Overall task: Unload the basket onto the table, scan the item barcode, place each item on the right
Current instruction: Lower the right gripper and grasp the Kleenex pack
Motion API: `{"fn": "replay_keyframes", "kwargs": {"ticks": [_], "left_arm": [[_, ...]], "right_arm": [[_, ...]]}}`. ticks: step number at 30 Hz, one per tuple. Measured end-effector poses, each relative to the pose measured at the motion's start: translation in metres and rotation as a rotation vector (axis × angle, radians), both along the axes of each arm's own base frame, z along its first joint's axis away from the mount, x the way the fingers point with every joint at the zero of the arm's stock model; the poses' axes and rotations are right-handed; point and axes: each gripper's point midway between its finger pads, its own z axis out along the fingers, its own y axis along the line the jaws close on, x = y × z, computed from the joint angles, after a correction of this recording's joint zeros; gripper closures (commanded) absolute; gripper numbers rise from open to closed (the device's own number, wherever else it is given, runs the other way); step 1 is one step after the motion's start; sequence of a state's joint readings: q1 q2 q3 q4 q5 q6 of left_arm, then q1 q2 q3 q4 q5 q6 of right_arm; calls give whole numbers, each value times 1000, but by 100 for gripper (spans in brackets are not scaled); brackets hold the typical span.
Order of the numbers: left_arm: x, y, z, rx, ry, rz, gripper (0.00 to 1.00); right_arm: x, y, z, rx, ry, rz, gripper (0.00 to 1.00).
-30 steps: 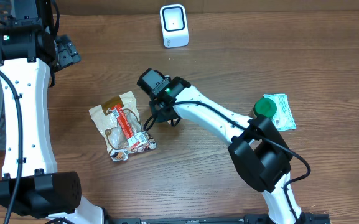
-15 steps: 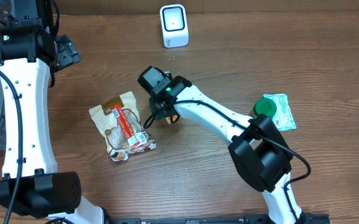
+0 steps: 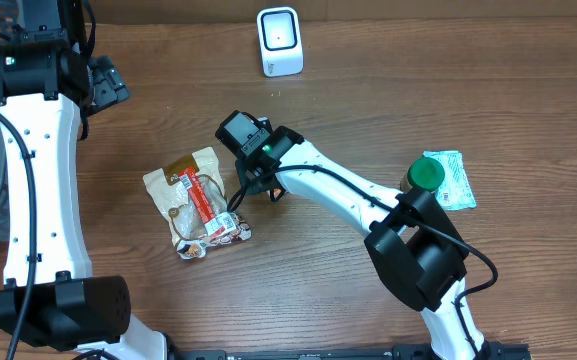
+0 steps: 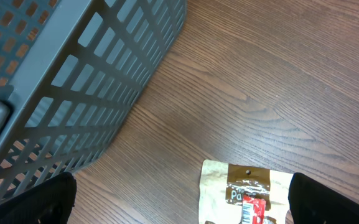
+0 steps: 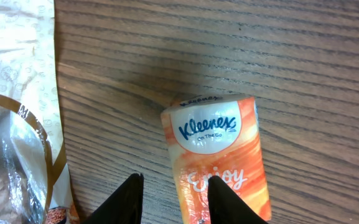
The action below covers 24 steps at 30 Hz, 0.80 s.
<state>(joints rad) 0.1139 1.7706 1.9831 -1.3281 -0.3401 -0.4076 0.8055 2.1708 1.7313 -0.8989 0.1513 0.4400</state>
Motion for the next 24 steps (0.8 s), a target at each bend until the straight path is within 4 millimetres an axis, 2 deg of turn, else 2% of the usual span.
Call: {"fn": "replay_keyframes", "kwargs": {"ticks": [13, 16, 21, 24], "left_arm": [[0, 0, 0, 0, 0, 0, 0], [0, 0, 0, 0, 0, 0, 0], [0, 0, 0, 0, 0, 0, 0], [0, 0, 0, 0, 0, 0, 0]], "right_arm": [[2, 2, 3, -80, -96, 8, 66], [2, 1, -5, -110, -104, 9, 65], [0, -4, -32, -177, -88, 13, 66], [0, -5, -34, -192, -98, 16, 70]]}}
